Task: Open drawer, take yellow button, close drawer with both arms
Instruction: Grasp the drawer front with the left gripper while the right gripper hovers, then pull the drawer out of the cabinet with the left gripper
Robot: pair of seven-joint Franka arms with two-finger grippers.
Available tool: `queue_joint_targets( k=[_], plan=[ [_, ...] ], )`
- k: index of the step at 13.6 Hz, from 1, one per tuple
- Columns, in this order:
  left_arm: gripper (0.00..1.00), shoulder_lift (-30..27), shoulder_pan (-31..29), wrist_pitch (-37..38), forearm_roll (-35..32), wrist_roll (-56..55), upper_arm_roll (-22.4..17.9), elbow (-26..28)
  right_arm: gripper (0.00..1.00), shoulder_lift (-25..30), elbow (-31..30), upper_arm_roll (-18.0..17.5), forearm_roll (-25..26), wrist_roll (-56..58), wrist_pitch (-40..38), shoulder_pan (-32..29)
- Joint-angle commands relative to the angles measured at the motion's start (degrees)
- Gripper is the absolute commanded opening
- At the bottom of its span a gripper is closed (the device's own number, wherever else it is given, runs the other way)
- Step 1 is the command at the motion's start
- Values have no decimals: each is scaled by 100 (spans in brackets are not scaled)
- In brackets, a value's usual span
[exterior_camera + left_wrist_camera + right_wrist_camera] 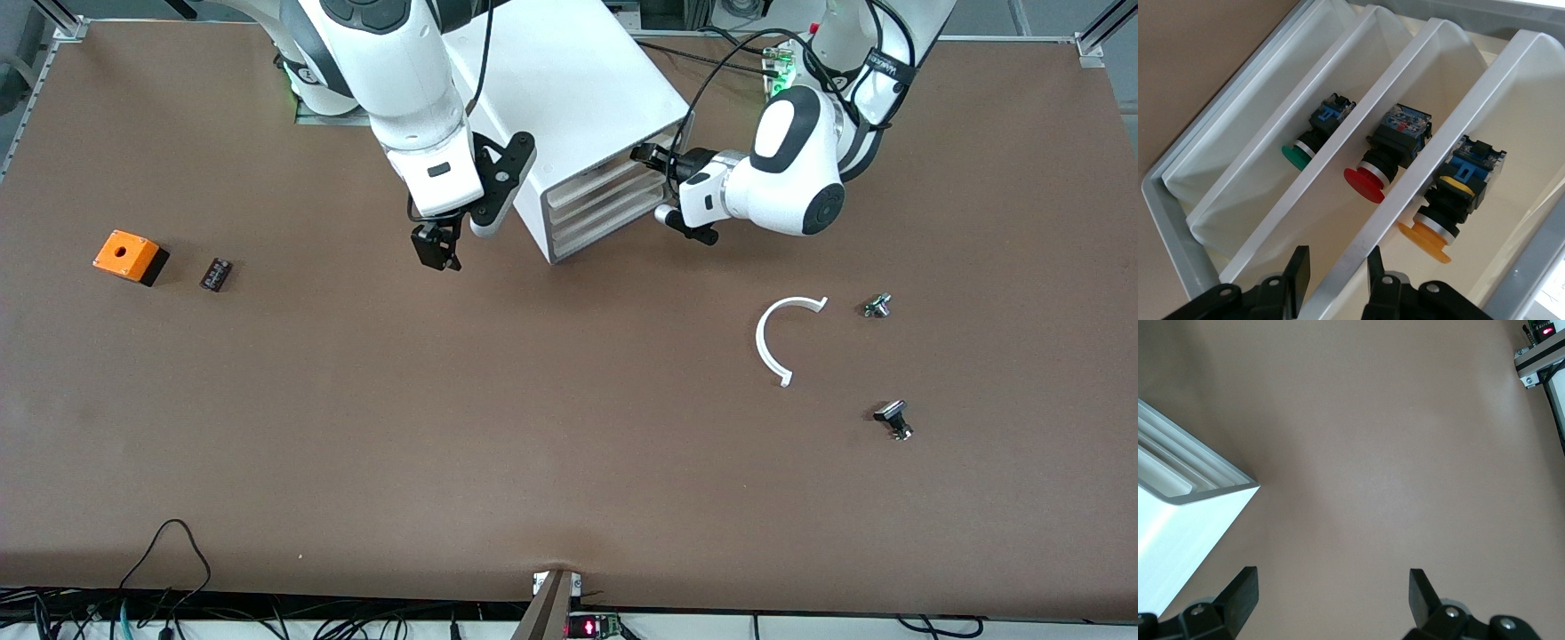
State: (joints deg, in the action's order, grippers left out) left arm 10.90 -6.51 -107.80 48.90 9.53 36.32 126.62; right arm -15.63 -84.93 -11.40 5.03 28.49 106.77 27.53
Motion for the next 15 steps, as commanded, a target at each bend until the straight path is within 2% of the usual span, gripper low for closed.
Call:
queue_joint_targets(
  k=[1,4,6,9,15],
  plan=[
    [20,-176,-17,-39,129,145,41,232,100,-124,196,24,112,78,-34,33],
    [9,-158,-69,-48,111,128,24,223,100,-133,196,33,112,87,-34,7],
    [8,-149,-131,-74,59,127,-98,205,100,-133,196,41,112,95,-34,-2],
    [8,-158,-148,-294,41,128,-485,100,100,-133,196,41,112,174,-34,-2],
    [8,-158,-148,-460,32,48,-705,-67,100,-133,205,41,103,254,-25,15]
  ],
)
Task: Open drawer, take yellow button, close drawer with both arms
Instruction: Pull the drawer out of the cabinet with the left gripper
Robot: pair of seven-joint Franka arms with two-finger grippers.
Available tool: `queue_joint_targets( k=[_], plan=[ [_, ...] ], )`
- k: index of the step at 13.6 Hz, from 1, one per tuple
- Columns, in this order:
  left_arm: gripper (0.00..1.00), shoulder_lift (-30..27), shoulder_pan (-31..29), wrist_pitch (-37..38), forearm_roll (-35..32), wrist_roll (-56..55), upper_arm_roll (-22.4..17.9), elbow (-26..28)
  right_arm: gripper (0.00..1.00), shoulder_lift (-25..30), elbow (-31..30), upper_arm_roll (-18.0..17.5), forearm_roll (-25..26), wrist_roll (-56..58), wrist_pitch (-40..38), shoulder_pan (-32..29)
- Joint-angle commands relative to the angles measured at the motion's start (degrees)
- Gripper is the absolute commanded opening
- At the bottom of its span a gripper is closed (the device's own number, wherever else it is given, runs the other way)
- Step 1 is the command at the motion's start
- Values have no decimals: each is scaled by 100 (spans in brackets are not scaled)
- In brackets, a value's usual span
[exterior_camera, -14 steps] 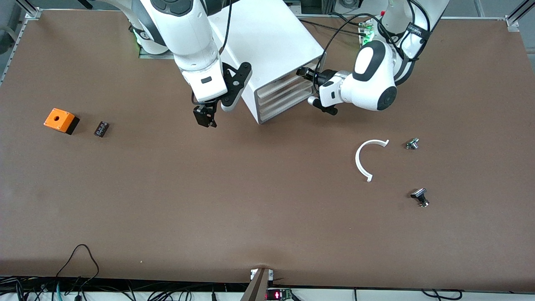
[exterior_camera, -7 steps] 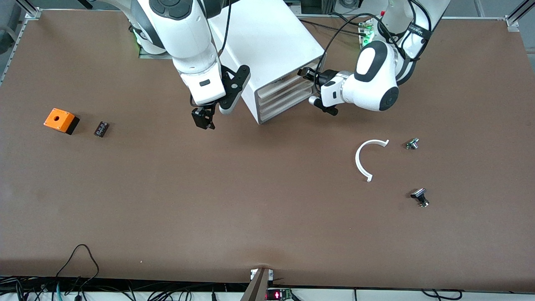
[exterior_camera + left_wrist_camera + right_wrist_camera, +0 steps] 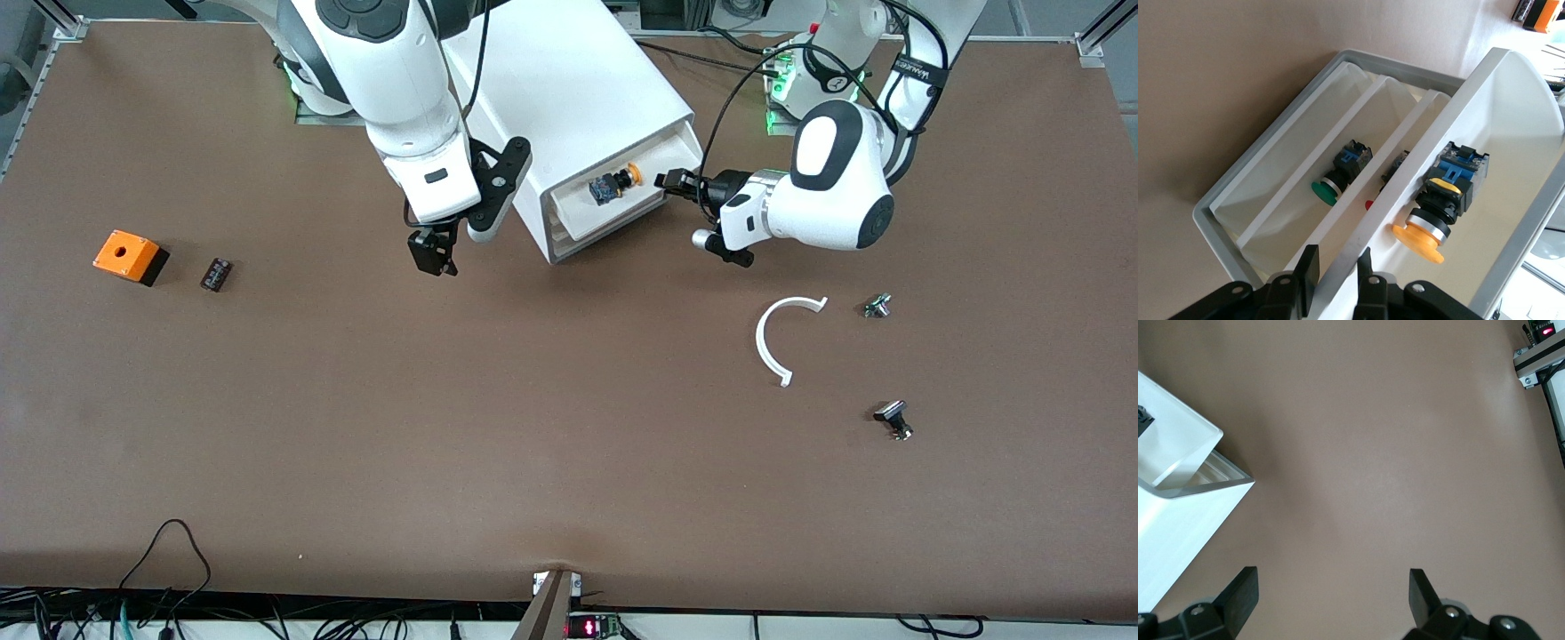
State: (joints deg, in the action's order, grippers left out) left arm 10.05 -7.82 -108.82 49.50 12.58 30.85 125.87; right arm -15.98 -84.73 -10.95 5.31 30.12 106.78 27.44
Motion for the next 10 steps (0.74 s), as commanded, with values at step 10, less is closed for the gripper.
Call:
queue_joint_targets(
  k=[10],
  plan=[
    [10,15,-18,-817,-46,-256,-650,-168,100,-221,229,-47,67,573,316,209]
  ],
)
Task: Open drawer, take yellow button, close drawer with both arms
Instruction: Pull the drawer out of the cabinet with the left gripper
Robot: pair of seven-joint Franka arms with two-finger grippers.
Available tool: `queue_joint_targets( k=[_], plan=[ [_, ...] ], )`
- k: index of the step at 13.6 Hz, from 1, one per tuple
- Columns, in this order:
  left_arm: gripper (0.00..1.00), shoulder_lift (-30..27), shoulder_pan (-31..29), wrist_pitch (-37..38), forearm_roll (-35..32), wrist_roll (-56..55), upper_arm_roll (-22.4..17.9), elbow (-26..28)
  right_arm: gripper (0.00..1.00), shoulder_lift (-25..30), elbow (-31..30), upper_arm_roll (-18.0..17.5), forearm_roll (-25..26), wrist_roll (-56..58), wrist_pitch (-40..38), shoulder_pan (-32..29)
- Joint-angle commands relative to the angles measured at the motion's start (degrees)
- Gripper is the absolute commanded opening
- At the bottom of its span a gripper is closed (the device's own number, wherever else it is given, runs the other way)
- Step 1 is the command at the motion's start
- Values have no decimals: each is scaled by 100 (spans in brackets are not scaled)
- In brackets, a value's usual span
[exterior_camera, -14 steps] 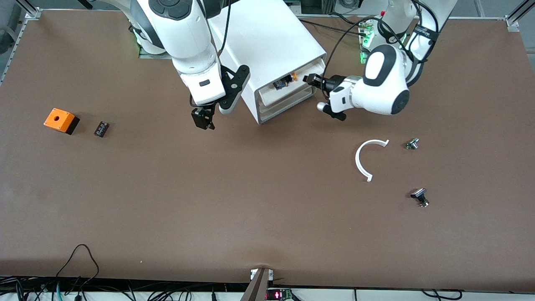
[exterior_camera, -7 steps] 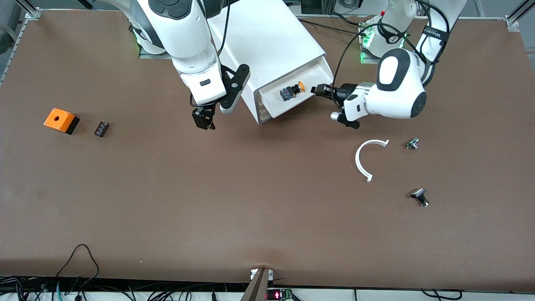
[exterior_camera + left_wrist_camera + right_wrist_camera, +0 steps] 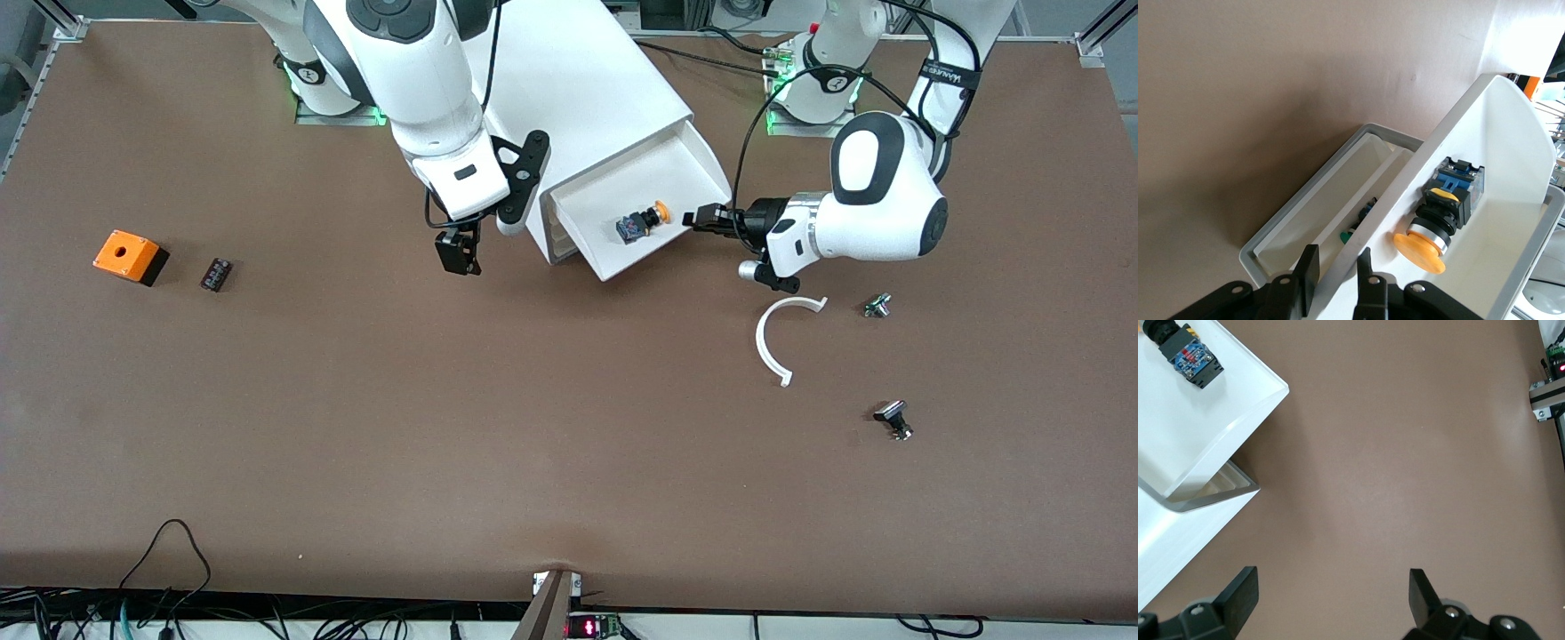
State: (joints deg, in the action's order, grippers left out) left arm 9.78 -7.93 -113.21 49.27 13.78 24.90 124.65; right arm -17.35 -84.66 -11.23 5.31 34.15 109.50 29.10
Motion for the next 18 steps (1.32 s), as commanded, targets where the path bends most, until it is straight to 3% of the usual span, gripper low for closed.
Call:
queue_joint_targets(
  k=[1,7,8,9,10,13,15,18],
  plan=[
    [11,41,-7,-377,-23,-368,-134,-55,100,-93,396,-115,75,241,2,165],
    [19,129,-7,-412,-120,-341,-451,-301,100,-189,547,-169,-4,338,-42,640],
    [23,129,-7,-404,-128,-359,-451,-310,100,-286,547,-186,-13,373,-69,719],
    [53,112,-7,-404,-120,-368,-451,-310,100,-443,573,-256,-4,382,-60,781],
    [100,68,-16,-404,-128,-342,-451,-302,100,-619,774,-335,-4,487,-77,799],
    [100,-334,-164,-334,-329,-376,-460,-310,100,-1163,1694,-345,-73,1267,-594,913],
    [100,-739,-244,-342,-1065,-359,-451,-310,100,-1411,2084,-345,-127,1428,-745,1018],
    [100,-1179,-481,-342,-2671,-307,-451,-468,100,-1630,2112,-310,-74,1691,-614,1194]
  ],
)
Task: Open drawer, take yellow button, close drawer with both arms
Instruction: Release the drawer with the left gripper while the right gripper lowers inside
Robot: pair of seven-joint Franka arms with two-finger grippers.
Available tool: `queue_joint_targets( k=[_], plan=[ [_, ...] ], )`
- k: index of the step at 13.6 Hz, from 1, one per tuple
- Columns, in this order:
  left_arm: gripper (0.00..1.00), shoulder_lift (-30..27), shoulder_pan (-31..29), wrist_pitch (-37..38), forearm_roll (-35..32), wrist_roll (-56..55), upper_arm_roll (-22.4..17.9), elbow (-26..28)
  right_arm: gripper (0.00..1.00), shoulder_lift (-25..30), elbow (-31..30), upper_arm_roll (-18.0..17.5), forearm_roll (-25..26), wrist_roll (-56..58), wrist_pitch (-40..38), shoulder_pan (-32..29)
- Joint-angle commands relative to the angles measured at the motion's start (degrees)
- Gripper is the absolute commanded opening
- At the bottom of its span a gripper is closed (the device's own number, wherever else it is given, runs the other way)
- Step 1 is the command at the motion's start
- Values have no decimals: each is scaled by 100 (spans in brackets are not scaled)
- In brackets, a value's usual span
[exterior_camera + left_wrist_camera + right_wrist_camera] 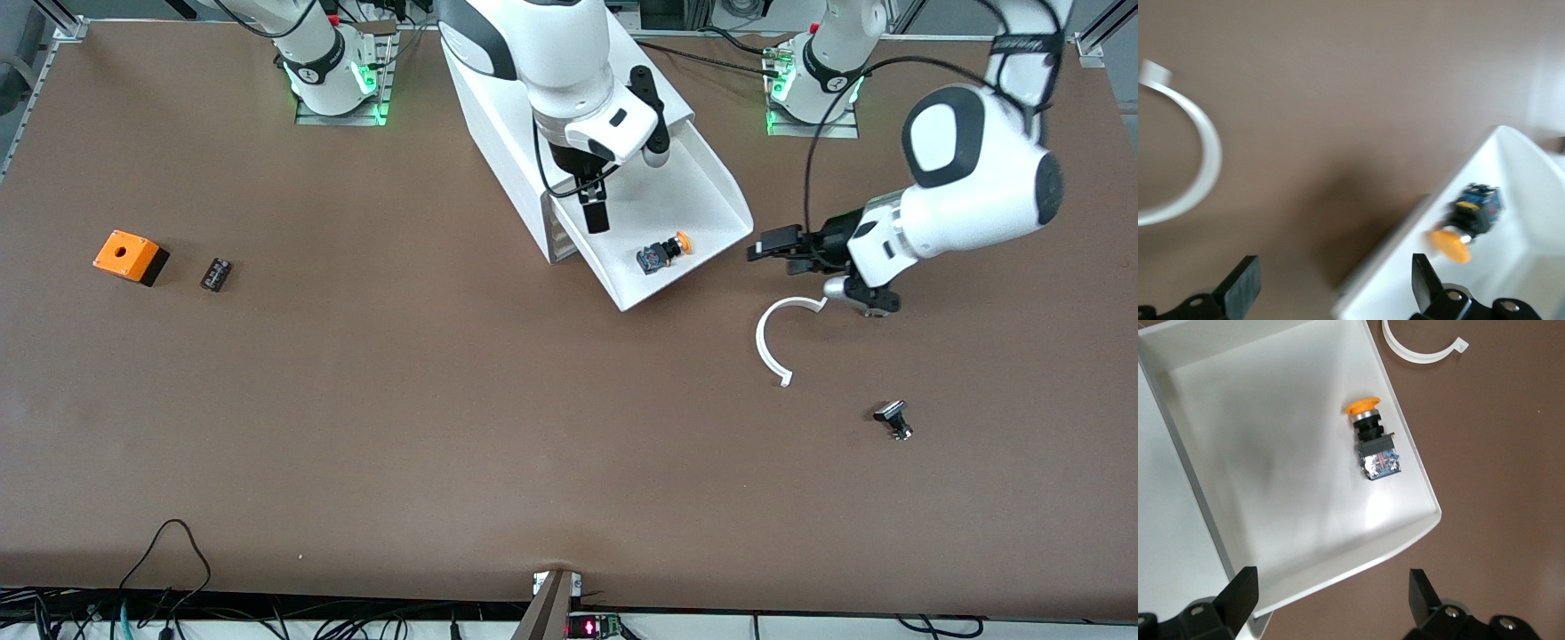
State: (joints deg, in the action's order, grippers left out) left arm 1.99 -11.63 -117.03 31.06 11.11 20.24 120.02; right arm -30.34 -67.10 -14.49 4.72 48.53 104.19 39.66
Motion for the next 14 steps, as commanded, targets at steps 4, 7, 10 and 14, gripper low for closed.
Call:
queue_joint_targets(
  k=[4,7,10,14],
  plan=[
    [100,-620,-313,127,-1611,-47,-115,-302,100,-638,425,16,-14,271,443,182],
    [100,-708,-279,1215,-2179,-275,-274,-908,100,-841,460,34,-6,323,663,200],
    [100,-735,-200,1920,-2648,-706,-520,-1287,100,-982,461,34,170,455,935,235],
    [100,-832,-112,2261,-3017,-1012,-723,-1506,100,-1122,461,270,179,587,1068,471]
  ],
)
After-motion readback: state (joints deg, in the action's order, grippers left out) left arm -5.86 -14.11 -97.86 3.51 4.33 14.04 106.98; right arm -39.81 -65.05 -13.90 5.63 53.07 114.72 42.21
